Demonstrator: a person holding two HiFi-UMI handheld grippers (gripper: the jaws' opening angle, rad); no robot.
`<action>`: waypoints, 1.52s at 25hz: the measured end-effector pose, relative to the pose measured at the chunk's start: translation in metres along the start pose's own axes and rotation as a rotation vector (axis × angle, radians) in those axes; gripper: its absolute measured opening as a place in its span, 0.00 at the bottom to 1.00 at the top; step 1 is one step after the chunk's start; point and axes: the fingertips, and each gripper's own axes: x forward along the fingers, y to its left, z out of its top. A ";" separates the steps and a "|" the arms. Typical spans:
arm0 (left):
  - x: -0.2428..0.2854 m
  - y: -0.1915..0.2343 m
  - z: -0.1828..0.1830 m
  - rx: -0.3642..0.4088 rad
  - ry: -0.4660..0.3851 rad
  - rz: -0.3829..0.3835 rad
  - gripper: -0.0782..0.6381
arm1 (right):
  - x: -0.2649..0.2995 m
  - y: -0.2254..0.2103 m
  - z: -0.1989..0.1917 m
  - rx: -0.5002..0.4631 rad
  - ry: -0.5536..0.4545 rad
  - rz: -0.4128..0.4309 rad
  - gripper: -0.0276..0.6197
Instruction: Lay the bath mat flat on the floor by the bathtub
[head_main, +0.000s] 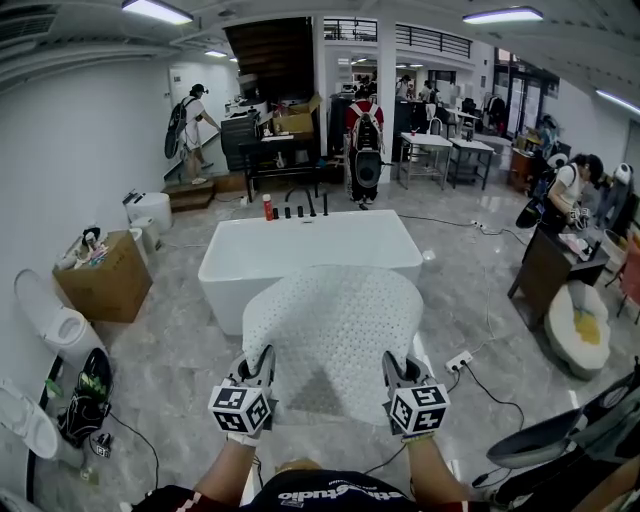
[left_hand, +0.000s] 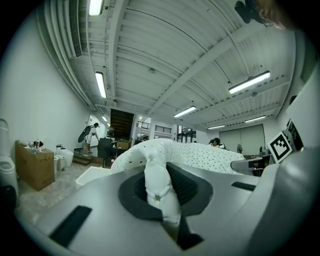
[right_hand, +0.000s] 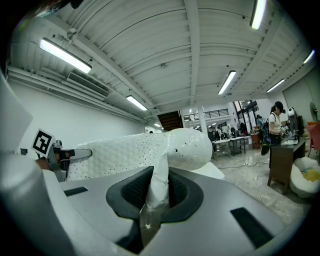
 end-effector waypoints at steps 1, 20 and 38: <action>-0.001 -0.001 -0.001 -0.001 0.000 0.002 0.16 | 0.000 0.000 -0.001 0.000 0.004 0.003 0.13; -0.002 -0.012 0.012 0.012 -0.006 0.038 0.16 | -0.005 -0.004 0.014 0.000 0.001 0.046 0.14; 0.032 0.040 -0.003 -0.016 0.023 0.071 0.16 | 0.060 0.001 0.001 0.019 0.056 0.052 0.14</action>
